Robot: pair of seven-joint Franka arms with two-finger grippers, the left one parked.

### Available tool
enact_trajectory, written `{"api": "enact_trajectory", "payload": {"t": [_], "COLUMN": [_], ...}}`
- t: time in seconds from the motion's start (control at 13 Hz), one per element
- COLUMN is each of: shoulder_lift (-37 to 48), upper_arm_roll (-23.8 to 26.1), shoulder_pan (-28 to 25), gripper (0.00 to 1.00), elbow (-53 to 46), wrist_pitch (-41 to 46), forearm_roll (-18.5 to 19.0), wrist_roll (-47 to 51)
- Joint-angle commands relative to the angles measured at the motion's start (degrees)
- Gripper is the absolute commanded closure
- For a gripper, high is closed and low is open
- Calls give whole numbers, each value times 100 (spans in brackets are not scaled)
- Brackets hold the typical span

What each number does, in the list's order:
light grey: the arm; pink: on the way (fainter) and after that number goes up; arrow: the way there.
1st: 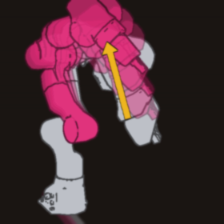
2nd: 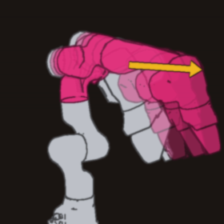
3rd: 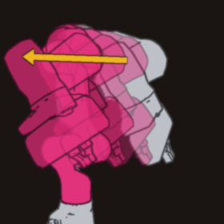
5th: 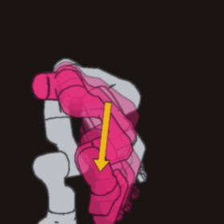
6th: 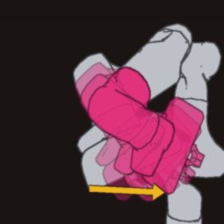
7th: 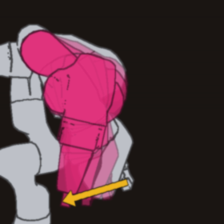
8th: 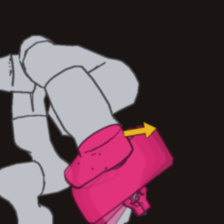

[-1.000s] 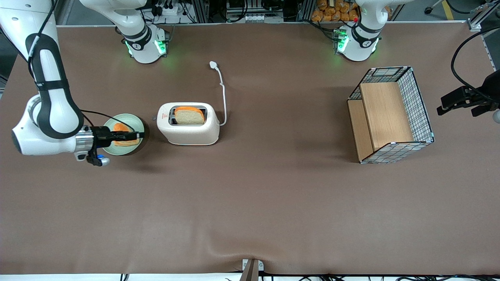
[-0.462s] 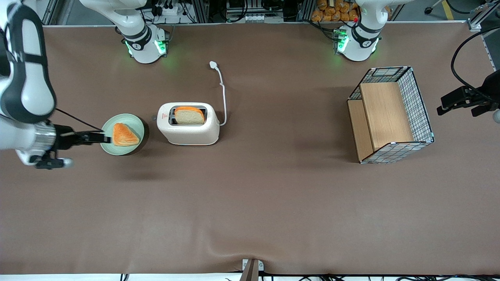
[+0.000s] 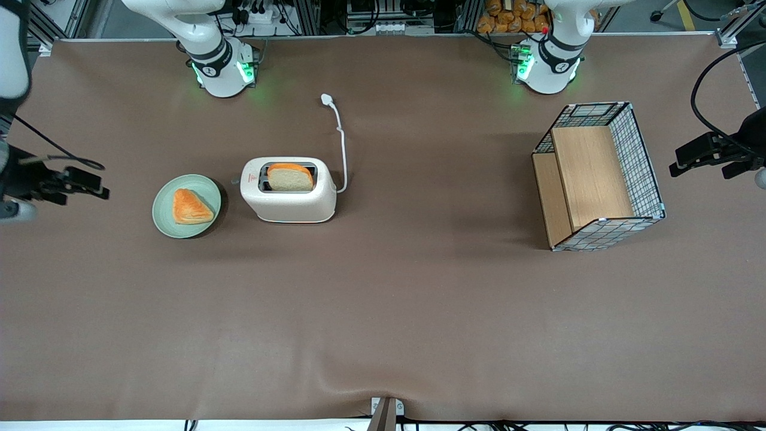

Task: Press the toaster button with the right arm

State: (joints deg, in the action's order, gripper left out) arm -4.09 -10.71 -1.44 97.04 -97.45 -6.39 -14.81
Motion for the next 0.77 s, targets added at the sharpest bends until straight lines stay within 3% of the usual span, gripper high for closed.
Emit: {"api": "enact_trajectory", "payload": {"t": [0.0, 0.69], "shoulder_lift": [31, 31], "upper_arm_roll": [25, 87], "shoulder_pan": [30, -40], "gripper": [0, 0], "elbow": [-395, -968], "wrist_pitch": [409, 1086], "forearm_roll": [182, 340], "wrist_roll": [126, 1408]}}
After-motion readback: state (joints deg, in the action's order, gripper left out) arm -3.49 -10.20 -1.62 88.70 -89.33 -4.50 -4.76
